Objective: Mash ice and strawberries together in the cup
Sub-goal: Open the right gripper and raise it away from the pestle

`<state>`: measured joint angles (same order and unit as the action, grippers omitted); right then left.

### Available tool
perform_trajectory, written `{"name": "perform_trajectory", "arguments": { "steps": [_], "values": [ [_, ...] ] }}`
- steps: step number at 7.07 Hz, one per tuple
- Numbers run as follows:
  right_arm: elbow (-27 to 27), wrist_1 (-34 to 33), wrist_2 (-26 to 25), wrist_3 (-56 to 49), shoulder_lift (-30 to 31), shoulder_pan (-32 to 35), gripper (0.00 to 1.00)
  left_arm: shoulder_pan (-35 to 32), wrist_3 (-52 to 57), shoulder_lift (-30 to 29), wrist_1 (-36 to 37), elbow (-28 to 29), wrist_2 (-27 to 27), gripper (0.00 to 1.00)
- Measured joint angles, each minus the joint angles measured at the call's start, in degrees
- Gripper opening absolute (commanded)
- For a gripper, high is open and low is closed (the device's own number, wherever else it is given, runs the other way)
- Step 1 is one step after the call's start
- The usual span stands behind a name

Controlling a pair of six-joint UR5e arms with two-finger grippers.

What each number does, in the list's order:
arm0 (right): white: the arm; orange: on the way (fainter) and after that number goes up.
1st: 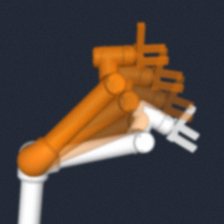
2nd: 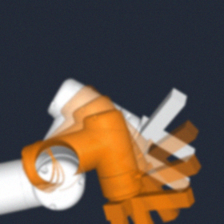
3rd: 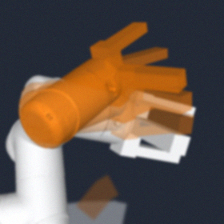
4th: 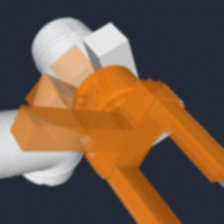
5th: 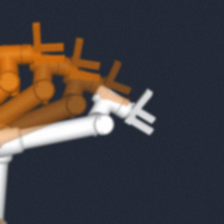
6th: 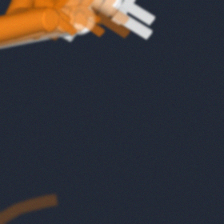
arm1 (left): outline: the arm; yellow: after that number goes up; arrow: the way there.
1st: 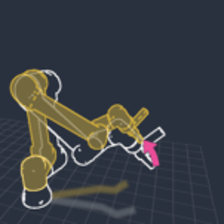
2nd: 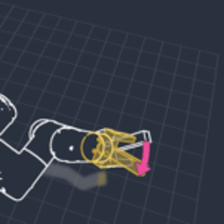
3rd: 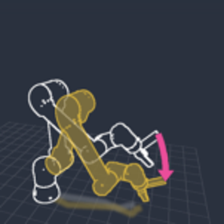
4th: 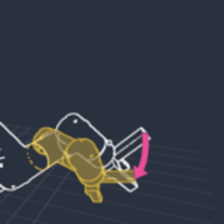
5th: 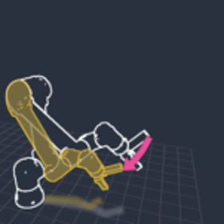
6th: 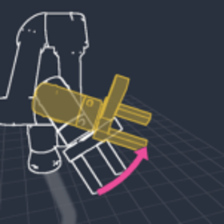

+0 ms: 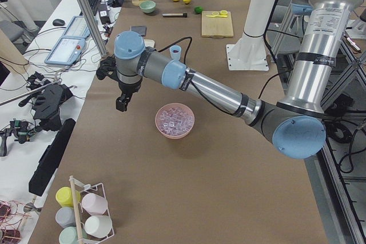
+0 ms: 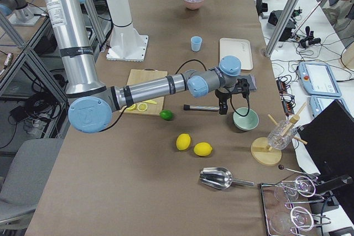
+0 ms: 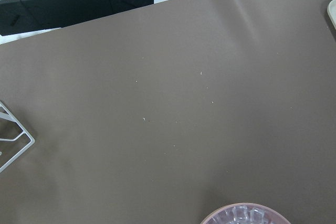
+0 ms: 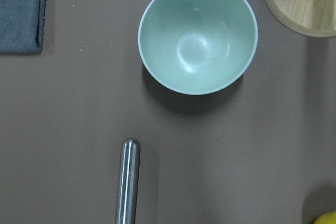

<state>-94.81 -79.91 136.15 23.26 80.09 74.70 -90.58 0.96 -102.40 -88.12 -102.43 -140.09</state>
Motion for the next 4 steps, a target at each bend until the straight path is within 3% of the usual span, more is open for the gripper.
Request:
{"name": "perform_trajectory", "arguments": {
  "steps": [2, 4],
  "values": [
    [-5.8, -4.0, -2.6, -8.0, 5.1, 3.2, 1.0, -0.1, -1.9, -0.4, 0.3, 0.5, 4.9, 0.97],
    [-7.7, -10.6, -5.7, -17.3, 6.6, 8.2, 1.0, 0.4, -8.2, -2.3, 0.1, 0.6, 6.2, 0.98]
  ]
}}
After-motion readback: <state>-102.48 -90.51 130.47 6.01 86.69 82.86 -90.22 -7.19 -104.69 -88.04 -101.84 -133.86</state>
